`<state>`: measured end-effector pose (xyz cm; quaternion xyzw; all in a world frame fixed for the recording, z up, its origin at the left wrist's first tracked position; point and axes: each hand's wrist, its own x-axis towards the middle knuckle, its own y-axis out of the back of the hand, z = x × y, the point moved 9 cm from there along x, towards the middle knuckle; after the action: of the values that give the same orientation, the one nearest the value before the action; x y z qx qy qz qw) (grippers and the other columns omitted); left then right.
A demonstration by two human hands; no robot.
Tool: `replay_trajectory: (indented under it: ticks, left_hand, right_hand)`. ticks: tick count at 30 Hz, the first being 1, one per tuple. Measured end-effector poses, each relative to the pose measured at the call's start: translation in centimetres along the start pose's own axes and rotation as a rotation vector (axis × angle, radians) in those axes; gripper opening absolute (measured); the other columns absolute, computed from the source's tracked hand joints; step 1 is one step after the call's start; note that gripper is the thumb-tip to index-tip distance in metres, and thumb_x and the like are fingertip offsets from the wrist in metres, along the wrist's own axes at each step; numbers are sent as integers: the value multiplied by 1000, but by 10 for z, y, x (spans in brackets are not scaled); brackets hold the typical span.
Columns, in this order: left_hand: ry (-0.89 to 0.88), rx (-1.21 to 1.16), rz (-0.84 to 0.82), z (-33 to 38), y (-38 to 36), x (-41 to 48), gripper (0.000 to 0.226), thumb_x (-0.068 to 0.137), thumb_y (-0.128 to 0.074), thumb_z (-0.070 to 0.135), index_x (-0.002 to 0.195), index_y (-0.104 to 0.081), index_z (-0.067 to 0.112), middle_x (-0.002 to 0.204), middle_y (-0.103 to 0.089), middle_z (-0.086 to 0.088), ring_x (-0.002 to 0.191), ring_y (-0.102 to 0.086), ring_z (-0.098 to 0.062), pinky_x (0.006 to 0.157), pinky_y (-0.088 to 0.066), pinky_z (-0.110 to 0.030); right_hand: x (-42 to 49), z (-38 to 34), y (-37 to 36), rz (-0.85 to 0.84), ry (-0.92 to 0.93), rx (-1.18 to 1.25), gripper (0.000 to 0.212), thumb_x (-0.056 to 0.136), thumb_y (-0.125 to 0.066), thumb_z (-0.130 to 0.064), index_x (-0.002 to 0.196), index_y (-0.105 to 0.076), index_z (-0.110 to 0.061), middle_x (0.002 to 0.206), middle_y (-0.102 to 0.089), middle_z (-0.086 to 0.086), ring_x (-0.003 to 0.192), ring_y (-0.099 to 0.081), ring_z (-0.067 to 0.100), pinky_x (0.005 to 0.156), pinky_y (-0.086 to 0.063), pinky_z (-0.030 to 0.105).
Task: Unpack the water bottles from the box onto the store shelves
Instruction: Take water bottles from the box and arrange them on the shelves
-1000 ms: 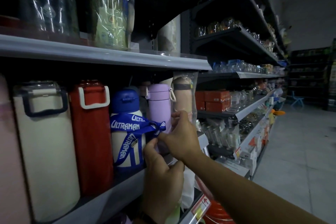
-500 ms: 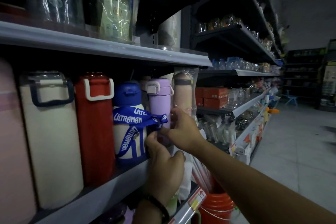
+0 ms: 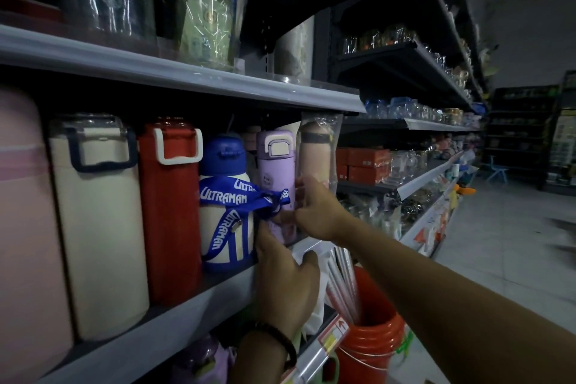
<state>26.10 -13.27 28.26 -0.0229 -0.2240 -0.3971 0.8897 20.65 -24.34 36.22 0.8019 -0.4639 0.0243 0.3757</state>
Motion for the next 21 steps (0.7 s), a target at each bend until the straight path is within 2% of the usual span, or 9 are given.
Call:
replay_trajectory:
  ticks: [3,6,10,13,17,21]
  left_hand:
    - [-38,-18,-6,-4,-1,4,94,89,-73,11,163,-20,35,163,-37,14,146,-42,-8,120,-36,-30]
    - [-55,33,-20,-3,-3,4,89,92,-72,19,164,-21,32,167,-27,12,146,-42,-10,117,-37,-27]
    - [-22,100,-26,-6,-5,2,92,93,-71,26,166,-15,26,169,-11,9,147,-39,-17,120,-38,-34]
    - [-52,126,-6,-6,-7,0,98,89,-75,25,166,-14,23,165,-12,9,145,-43,-21,119,-40,-37]
    - [-64,138,-12,-5,-9,-1,96,89,-76,25,165,-17,23,162,-16,9,143,-45,-20,116,-41,-31]
    - [-70,153,-48,-7,-10,0,94,91,-74,29,165,-15,24,162,-12,14,145,-40,-16,116,-39,-30]
  right_hand:
    - [2,1,0,-14,22,-43,57,79,-87,-14,125,-54,-17,116,-68,2,109,-68,23,95,-59,50]
    - [4,6,0,25,34,-79,46,76,-87,-23,116,-63,-23,109,-75,-2,102,-72,20,92,-61,49]
    - [-2,3,7,144,45,-71,59,74,-91,-34,123,-61,-21,108,-71,-10,99,-69,12,85,-59,30]
    - [-5,2,8,193,50,-66,61,73,-93,-35,121,-59,-20,107,-71,-9,97,-69,13,85,-59,33]
    - [-2,5,7,215,24,-92,44,75,-90,-33,111,-68,-21,100,-76,-6,90,-72,12,86,-62,40]
    - [-2,5,8,226,14,-117,44,78,-91,-32,108,-62,-18,95,-74,-4,86,-71,16,79,-61,37]
